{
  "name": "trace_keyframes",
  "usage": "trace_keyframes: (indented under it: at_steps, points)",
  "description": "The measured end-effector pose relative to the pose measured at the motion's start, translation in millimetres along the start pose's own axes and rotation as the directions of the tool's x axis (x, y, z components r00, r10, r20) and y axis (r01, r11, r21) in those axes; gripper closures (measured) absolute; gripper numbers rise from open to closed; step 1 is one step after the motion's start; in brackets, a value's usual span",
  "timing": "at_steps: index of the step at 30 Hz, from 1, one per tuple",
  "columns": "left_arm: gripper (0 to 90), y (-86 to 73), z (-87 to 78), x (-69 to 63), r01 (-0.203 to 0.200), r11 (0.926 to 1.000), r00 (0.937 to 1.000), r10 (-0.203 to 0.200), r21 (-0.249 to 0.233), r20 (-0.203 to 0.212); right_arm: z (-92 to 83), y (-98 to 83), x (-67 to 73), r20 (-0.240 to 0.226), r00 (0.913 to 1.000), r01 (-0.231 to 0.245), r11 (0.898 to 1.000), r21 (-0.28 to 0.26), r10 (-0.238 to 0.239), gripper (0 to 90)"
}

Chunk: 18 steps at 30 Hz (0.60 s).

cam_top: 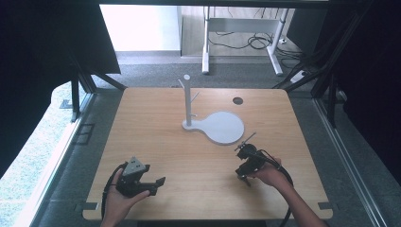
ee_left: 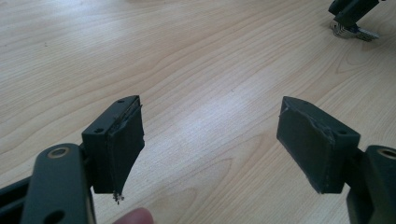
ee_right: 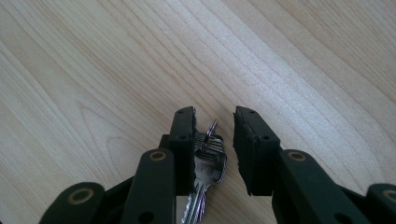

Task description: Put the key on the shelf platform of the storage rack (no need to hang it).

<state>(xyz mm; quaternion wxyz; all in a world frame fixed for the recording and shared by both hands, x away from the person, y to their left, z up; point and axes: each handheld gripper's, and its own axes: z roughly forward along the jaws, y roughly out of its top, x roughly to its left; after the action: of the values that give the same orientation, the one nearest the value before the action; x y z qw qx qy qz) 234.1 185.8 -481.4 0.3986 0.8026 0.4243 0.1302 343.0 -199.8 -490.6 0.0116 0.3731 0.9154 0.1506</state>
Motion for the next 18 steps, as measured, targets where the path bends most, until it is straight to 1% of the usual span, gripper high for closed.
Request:
trace_keyframes:
  at_steps: [9,12,17,18]
  points:
    - [23.2,-0.4,0.3,1.0,-0.001,1.0000,1.0000,0.001,0.003,0.002,6.2,3.7,0.3,0.008,0.9999,-0.010,1.000,0.024,0.010,73.9]
    - [23.2,-0.8,0.5,1.5,-0.002,1.0000,1.0000,0.002,0.007,0.003,8.2,3.9,0.4,0.009,0.9998,-0.020,1.000,0.024,0.020,76.9]
    - [23.2,-0.7,0.5,1.3,-0.004,1.0000,1.0000,0.004,0.007,0.005,8.7,4.2,0.7,0.012,0.9997,-0.020,0.999,0.028,0.020,77.4]
    - [23.2,-0.7,0.5,1.5,-0.005,0.9999,1.0000,0.005,0.009,0.007,8.8,4.3,0.7,0.007,0.9998,-0.020,0.999,0.030,0.020,77.5]
